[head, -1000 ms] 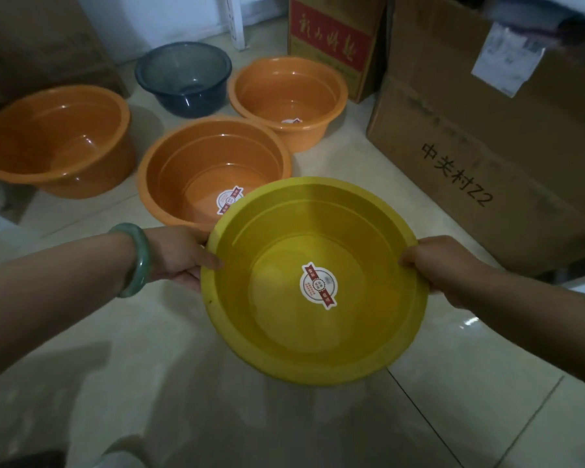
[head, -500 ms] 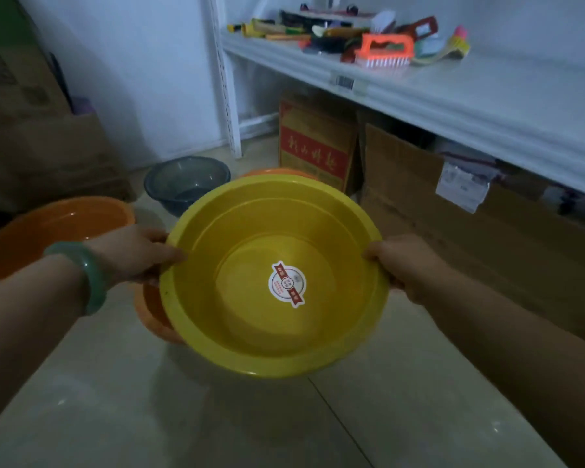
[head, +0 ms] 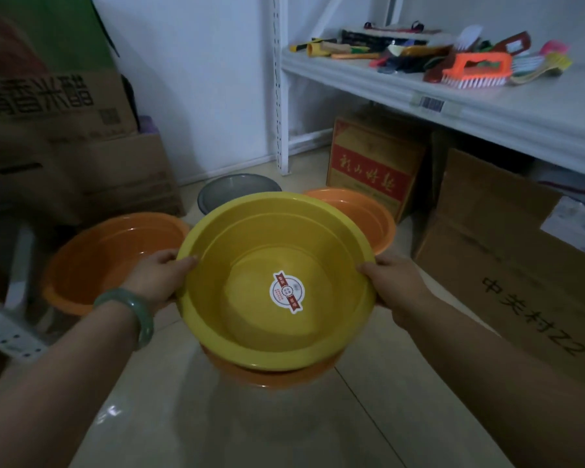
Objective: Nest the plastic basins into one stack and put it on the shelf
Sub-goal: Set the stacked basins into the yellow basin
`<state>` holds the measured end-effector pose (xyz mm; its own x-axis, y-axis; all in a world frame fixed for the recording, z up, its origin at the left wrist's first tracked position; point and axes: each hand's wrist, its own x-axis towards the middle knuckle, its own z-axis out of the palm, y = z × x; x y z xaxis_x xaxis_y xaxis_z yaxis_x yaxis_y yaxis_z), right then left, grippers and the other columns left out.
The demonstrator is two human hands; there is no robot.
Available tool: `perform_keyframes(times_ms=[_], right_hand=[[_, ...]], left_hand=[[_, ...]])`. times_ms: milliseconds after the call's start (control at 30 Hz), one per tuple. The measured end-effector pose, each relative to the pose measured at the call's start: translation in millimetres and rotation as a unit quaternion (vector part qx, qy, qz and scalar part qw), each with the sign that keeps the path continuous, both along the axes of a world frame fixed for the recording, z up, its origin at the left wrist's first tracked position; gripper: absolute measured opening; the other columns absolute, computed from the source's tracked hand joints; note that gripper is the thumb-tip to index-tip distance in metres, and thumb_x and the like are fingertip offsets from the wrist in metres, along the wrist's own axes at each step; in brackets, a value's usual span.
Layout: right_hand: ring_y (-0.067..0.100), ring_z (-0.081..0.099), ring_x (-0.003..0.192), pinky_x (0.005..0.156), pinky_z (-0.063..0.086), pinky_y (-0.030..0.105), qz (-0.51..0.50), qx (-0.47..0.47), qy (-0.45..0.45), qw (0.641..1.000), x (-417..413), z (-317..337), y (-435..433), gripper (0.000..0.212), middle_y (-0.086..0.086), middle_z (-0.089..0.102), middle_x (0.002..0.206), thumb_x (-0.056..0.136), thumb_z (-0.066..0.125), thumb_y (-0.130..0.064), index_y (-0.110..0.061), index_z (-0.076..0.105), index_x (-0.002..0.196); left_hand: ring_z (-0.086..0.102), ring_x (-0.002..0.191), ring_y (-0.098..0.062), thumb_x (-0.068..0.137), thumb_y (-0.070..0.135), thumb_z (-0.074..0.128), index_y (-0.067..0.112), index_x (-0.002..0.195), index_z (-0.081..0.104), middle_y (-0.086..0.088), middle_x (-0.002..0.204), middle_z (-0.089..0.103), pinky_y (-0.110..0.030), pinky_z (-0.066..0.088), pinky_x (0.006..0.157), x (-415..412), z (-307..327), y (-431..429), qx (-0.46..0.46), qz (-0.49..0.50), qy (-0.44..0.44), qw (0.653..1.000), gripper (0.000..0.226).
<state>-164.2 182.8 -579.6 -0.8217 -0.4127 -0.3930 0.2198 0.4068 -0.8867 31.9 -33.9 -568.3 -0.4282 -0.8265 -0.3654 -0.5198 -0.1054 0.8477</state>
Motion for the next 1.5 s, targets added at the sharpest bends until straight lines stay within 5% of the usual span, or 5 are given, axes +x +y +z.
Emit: perform_keyframes(times_ms=[100, 367, 800, 967, 1500], right_hand=[[0.030, 0.064, 0.092, 0.075, 0.053, 0.040, 0.000, 0.007, -0.016, 1.000, 7.3, -12.8, -6.1, 0.032, 0.011, 0.065, 0.100, 0.090, 0.058, -0.013, -0.009, 0.062, 0.121], [0.031, 0.063, 0.091, 0.082, 0.055, 0.044, -0.022, 0.031, -0.013, 0.999, 14.9, -44.5, -12.6, 0.050, 0.016, 0.062, 0.113, 0.089, 0.058, -0.007, -0.009, 0.049, 0.138], [0.023, 0.066, 0.089, 0.080, 0.057, 0.041, -0.004, 0.170, 0.121, 0.978, 10.9, -70.6, -35.2, 0.053, 0.001, 0.069, 0.095, 0.080, 0.060, -0.016, -0.023, 0.056, 0.132], [0.025, 0.062, 0.105, 0.088, 0.054, 0.045, 0.003, 0.193, 0.148, 0.970, 12.2, -83.3, -31.9, 0.051, 0.006, 0.065, 0.120, 0.078, 0.062, -0.017, -0.022, 0.060, 0.128], [0.026, 0.054, 0.100, 0.079, 0.052, 0.041, 0.025, 0.134, 0.015, 0.991, -8.8, -102.8, -35.8, 0.070, 0.010, 0.050, 0.139, 0.082, 0.054, -0.007, -0.030, 0.036, 0.146]], left_hand=[[0.065, 0.094, -0.031, 0.084, 0.030, 0.060, 0.021, 0.119, 0.060, -0.010, 0.106, 0.068, -0.045, 0.052, 0.089, 2.9, -22.7, -10.3, -0.024, -0.001, -0.045, 0.999, 0.036], [0.061, 0.108, -0.030, 0.086, 0.026, 0.061, 0.019, 0.131, 0.055, -0.011, 0.124, 0.065, -0.040, 0.046, 0.097, 4.2, -50.8, -15.0, -0.095, -0.057, -0.094, 0.989, 0.047], [0.062, 0.094, -0.027, 0.085, 0.028, 0.059, 0.026, 0.130, 0.055, -0.009, 0.114, 0.069, -0.040, 0.049, 0.089, 3.0, -93.2, -33.8, -0.119, -0.093, -0.128, 0.980, 0.046], [0.061, 0.097, -0.029, 0.087, 0.026, 0.056, 0.023, 0.128, 0.057, -0.011, 0.117, 0.067, -0.036, 0.047, 0.084, -3.5, -99.6, -30.3, -0.135, -0.114, -0.170, 0.970, 0.041], [0.063, 0.081, -0.023, 0.085, 0.026, 0.062, 0.028, 0.132, 0.052, -0.003, 0.092, 0.062, -0.035, 0.052, 0.082, -2.9, -113.1, -34.2, -0.065, -0.109, -0.140, 0.982, 0.048]])
